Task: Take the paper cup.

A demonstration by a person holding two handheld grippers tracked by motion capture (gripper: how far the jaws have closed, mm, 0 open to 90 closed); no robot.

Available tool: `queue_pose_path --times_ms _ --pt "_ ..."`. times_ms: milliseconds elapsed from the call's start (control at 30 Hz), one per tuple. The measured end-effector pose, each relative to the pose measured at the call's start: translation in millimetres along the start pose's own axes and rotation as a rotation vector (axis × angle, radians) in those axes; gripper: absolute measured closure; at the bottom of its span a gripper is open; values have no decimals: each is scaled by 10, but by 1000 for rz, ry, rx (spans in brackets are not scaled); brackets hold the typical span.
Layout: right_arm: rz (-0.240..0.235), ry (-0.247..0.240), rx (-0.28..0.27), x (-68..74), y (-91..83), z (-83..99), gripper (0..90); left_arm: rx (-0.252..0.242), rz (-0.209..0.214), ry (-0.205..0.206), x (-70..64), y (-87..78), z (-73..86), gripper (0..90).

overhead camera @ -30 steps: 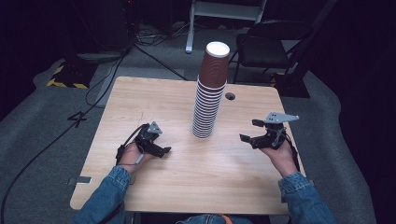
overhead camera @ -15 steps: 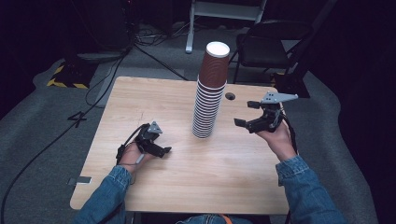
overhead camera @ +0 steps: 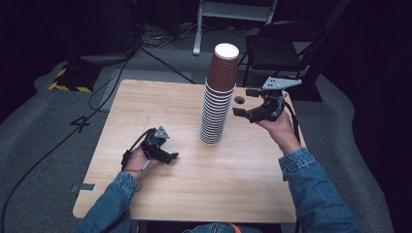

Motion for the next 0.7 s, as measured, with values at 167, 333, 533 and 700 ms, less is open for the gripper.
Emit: queue_pose_path --times_ms 167,333,533,700 --pt "-10 -6 11 -6 179 -77 0 0 0 -2 0 1 -2 53" --pt "-11 2 11 -46 334 -135 0 3 -6 -12 11 6 -3 43" --pt "-26 17 -5 -67 458 -187 0 11 -13 -17 20 16 -1 6" --pt "-46 32 -26 -72 558 -197 0 16 -14 -14 21 18 1 0"
Point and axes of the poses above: each handheld gripper's, and its own axes: y roughly forward along the jaws, z roughly out of its underside, x roughly to its left, the point moved 10 cm from there along y, roughly forward along the jaws, and after that the axes turned 3 degrees about -x, right-handed, at the moved point
